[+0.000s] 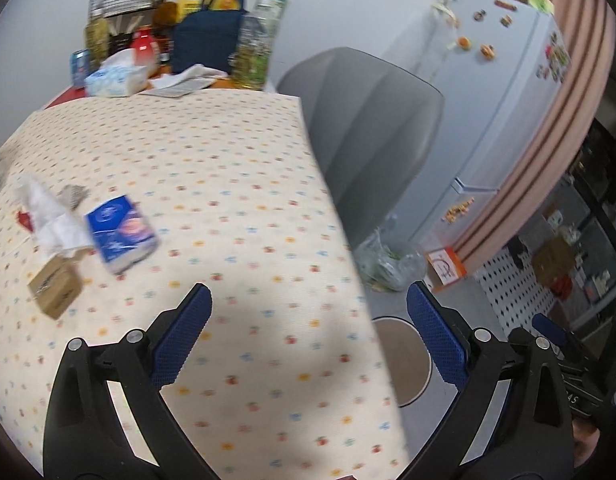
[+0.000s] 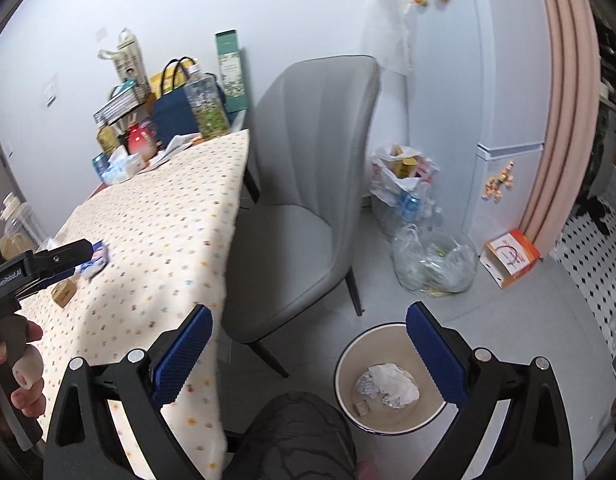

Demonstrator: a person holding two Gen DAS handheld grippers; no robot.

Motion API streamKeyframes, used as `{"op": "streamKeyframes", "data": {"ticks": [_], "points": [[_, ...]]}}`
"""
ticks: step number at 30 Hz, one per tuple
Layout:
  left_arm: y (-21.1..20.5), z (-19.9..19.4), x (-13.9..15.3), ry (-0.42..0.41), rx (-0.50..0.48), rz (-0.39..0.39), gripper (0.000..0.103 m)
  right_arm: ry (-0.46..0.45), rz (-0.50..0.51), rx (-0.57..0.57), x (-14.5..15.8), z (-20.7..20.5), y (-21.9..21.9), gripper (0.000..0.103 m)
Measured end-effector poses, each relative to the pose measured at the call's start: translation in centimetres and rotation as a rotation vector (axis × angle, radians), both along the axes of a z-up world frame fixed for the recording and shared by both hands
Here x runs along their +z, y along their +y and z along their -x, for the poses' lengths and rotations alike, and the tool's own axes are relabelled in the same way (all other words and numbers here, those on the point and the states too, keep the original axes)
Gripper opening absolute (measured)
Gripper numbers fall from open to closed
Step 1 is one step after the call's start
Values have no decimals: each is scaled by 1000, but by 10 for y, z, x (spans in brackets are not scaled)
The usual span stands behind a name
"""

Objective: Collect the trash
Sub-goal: 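Move both tools back over the table toward the box and packet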

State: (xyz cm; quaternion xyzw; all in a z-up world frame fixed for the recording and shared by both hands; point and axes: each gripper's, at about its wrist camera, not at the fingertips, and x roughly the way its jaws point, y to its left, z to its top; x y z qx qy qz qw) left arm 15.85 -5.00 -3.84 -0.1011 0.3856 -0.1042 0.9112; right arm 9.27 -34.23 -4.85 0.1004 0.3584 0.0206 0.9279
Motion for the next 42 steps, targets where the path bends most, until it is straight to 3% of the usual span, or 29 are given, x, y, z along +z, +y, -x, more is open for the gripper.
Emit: {"op": "streamKeyframes", "data": {"ticks": [11, 22, 35, 40, 42], "points": [[79, 14, -8, -10, 165, -15, 97, -23, 21, 104, 16, -12, 55, 95], [156, 15, -30, 34, 326, -16, 97, -15, 35, 208, 15, -32, 108, 95], [177, -1, -63, 100, 368, -25, 96, 6, 50, 282, 10, -60, 155, 95], [177, -5, -67, 100, 373, -43, 86, 13, 61, 304, 8, -65, 168, 95], [178, -5, -67, 94, 377, -48, 76, 14, 66, 312, 8, -66, 173, 95]]}}
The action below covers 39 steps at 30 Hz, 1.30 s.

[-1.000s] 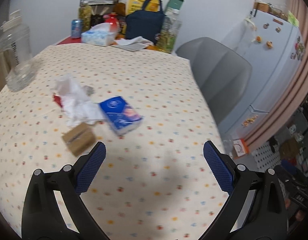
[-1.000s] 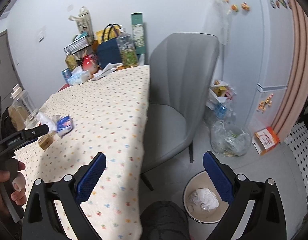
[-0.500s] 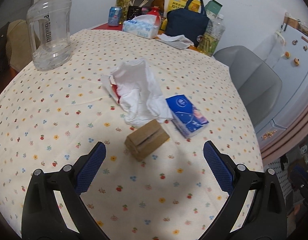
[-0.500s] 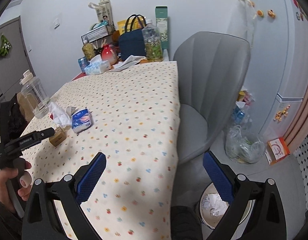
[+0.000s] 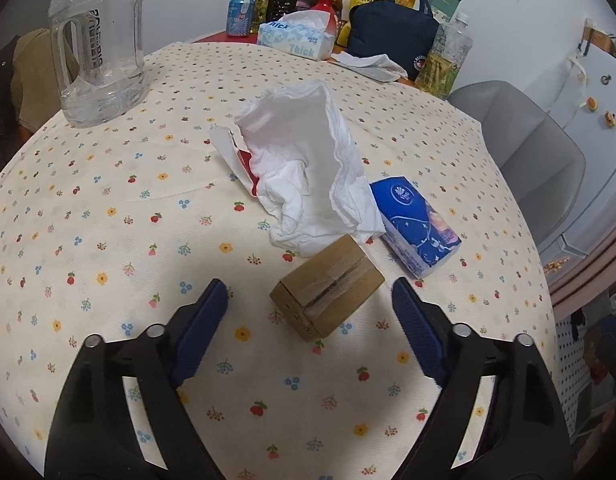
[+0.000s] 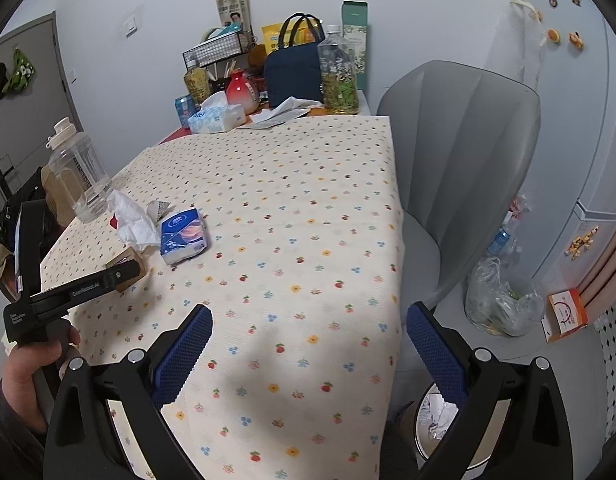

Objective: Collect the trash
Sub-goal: 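Move both tools back over the table toward the box and packet, then grasp the cardboard box with the left gripper while the right gripper grasps the blue tissue packet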

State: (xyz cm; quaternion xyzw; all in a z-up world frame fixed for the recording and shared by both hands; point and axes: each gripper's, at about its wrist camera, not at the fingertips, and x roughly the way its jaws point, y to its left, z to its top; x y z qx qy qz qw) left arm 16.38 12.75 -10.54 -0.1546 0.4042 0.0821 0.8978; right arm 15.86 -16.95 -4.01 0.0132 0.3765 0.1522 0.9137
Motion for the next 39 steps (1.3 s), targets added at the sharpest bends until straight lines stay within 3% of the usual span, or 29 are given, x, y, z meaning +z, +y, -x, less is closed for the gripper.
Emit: {"op": "streamKeyframes", "data": {"ticks": [3, 22, 39], "points": [[1, -1, 1, -9, -28, 21, 56, -2, 8, 11, 1, -2, 8, 95], [50, 48, 23, -81, 71, 51, 56, 3, 86, 183, 0, -34, 96, 95], [103, 69, 12, -75, 221, 60, 56, 81, 183, 301, -34, -78, 174, 95]]}}
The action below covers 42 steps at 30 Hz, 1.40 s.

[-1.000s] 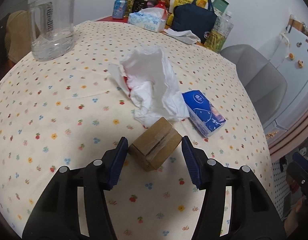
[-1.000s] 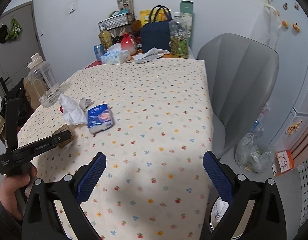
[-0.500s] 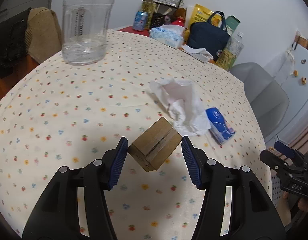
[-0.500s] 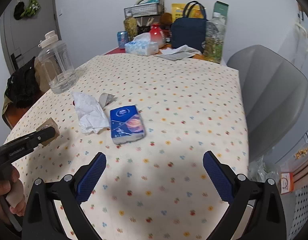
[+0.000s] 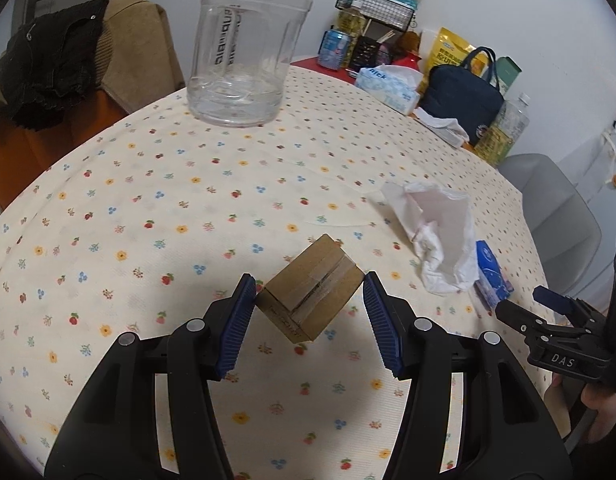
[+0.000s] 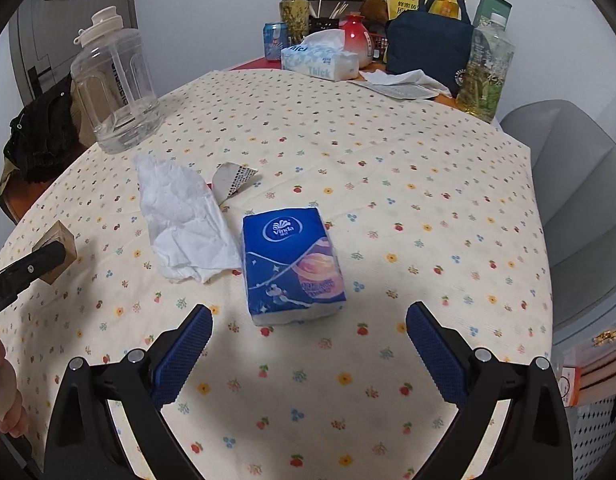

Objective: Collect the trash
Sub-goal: 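Grasp the cardboard box with the left gripper while the right gripper grasps the blue tissue packet, then carry the box and packet to the beige bin and open both grippers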

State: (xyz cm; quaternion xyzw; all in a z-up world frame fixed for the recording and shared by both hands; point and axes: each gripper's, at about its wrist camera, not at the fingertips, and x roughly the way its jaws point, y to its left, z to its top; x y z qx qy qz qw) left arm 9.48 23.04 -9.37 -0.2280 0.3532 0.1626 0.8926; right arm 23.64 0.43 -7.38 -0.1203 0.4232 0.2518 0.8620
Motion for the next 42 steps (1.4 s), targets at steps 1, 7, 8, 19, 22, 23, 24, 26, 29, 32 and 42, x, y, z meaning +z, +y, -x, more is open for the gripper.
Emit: {"op": "streamKeyframes", "data": {"ticks": [1, 7, 8, 19, 22, 23, 24, 26, 29, 32, 42], "points": [[2, 0, -1, 2, 4, 2, 56, -1, 5, 5, -1, -1, 3, 95], [2, -1, -4, 8, 3, 8, 56, -2, 30, 20, -9, -8, 16, 90], [1, -2, -3, 7, 1, 7, 56, 6, 29, 29, -11, -9, 17, 73], [-17, -5, 1, 0, -37, -4, 56, 51, -11, 55, -12, 6, -4, 41], [-25, -7, 4, -3, -53, -9, 56, 51, -34, 35, -10, 11, -19, 41], [-27, -7, 5, -4, -57, -9, 56, 54, -46, 21, -9, 14, -27, 41], [-30, -8, 6, -6, -64, -10, 56, 56, -55, 13, -9, 16, -32, 41], [-35, -9, 7, -8, -76, -12, 56, 60, -74, -8, -8, 21, -45, 41], [-48, -12, 10, -11, -104, -17, 56, 56, -103, -29, -3, 31, -63, 42], [-60, -14, 13, -14, -129, -21, 56, 48, -128, -51, 2, 40, -80, 42], [-116, -30, 21, -18, -252, -43, 56, 37, -204, -181, 7, 64, -155, 43]]}}
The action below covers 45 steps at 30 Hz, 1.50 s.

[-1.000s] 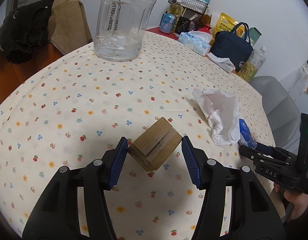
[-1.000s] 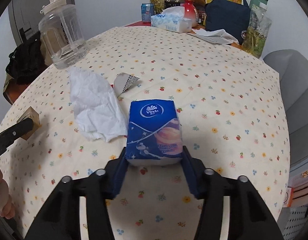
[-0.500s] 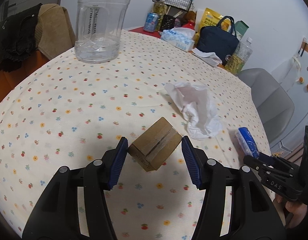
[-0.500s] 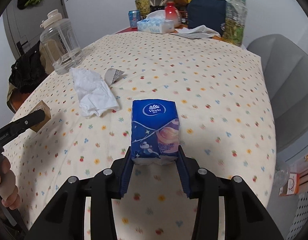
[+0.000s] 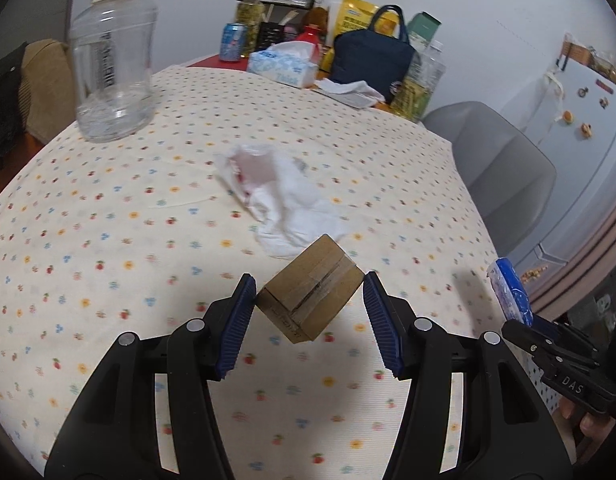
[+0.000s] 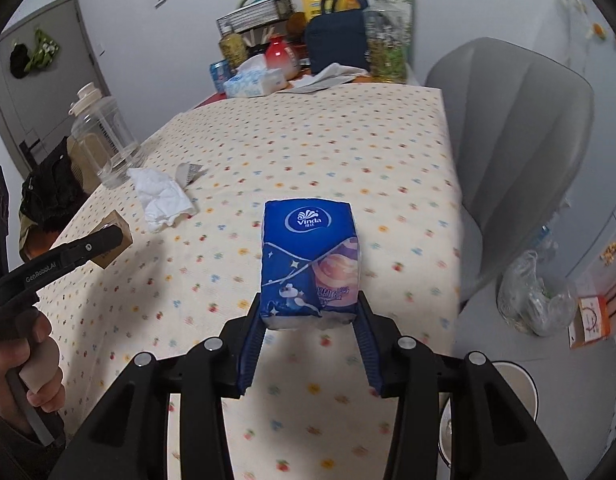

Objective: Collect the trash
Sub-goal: 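Carry the box and packet to the beige bin and open both grippers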

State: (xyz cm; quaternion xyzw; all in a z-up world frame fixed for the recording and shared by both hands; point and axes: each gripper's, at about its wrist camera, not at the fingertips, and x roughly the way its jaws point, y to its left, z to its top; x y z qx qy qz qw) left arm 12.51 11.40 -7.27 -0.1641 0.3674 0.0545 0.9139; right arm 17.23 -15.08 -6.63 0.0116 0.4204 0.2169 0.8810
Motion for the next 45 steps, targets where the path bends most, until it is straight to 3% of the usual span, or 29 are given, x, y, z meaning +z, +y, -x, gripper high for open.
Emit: {"op": "streamKeyframes", "data": {"ticks": [20, 33, 34, 36, 37, 38, 45], "points": [[-153, -51, -1, 35, -282, -79, 56, 19, -49, -280, -21, 24, -158, 44], [-262, -64, -4, 59, -461, -147, 56, 95, -84, -452, -70, 40, -260, 46], [-268, -64, -4, 62, -471, -152, 56, 103, -83, -459, -76, 40, -265, 49], [-276, -65, -6, 67, -481, -161, 56, 124, -79, -478, -90, 39, -274, 64], [-279, -65, -7, 70, -487, -166, 56, 132, -79, -493, -96, 38, -278, 77], [-281, -64, -8, 72, -490, -169, 56, 136, -74, -510, -101, 39, -282, 82], [-298, -64, -9, 83, -514, -191, 56, 167, -75, -544, -117, 48, -300, 87]]}}
